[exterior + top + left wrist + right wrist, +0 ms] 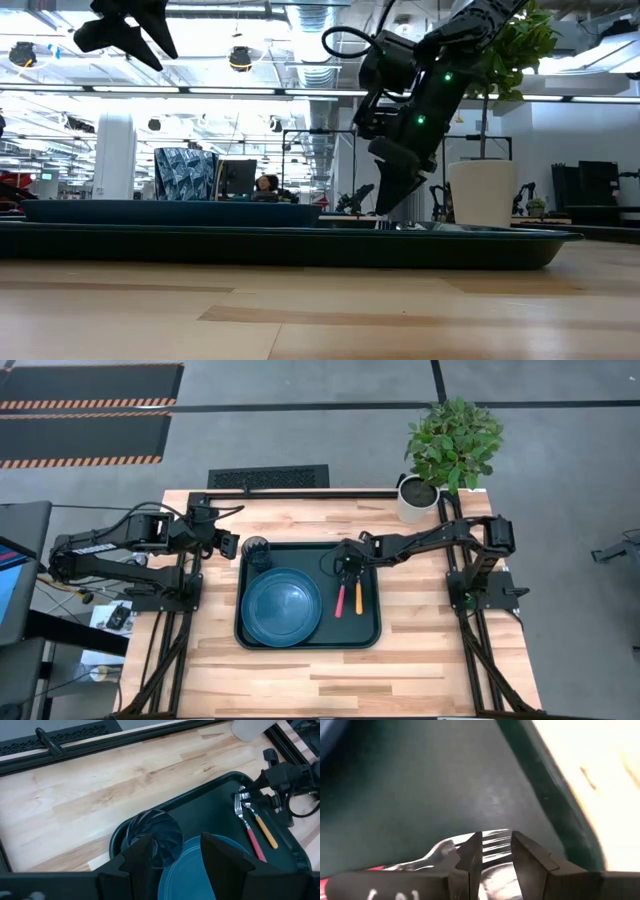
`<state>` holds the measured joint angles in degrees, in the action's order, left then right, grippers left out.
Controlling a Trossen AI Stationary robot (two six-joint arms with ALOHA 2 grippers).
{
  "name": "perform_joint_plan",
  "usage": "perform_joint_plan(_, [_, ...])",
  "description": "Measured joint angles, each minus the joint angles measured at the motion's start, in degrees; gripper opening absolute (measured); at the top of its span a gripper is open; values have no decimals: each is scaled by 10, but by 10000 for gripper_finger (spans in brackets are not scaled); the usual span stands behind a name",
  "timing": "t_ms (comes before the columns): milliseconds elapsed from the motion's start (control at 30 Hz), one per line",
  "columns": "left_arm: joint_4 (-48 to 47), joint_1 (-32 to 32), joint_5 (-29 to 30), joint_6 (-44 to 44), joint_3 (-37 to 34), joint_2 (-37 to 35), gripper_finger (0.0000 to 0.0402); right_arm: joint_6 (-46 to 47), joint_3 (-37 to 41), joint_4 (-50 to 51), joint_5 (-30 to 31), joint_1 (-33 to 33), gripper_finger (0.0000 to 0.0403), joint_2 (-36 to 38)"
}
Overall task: Pick and place plate/cup/fork/spoon on tray
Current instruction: Adjust the pink fork on the black serving tray
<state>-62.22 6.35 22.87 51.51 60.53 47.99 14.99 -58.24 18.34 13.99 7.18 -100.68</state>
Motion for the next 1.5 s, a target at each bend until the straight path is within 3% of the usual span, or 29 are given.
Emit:
perform_joint_plan(333, [0, 0, -4, 1, 0, 0, 153, 35, 0, -14, -6, -57, 127, -18])
perform_joint_plan(833, [3, 0, -11, 3, 0, 0, 153, 46, 5, -47, -5, -85, 127, -36])
perform_joint_plan(1000, [3, 0, -11, 3, 0, 0, 153, 65, 5, -23, -3, -89, 123, -18])
perform_joint_plan(1200, [3, 0, -12, 4, 0, 0, 153, 77, 5, 73, -1, -87, 113, 2])
perform_joint_plan(1500, [2, 0, -10, 3, 0, 0, 153, 77, 5, 99, 10, -82, 100, 2])
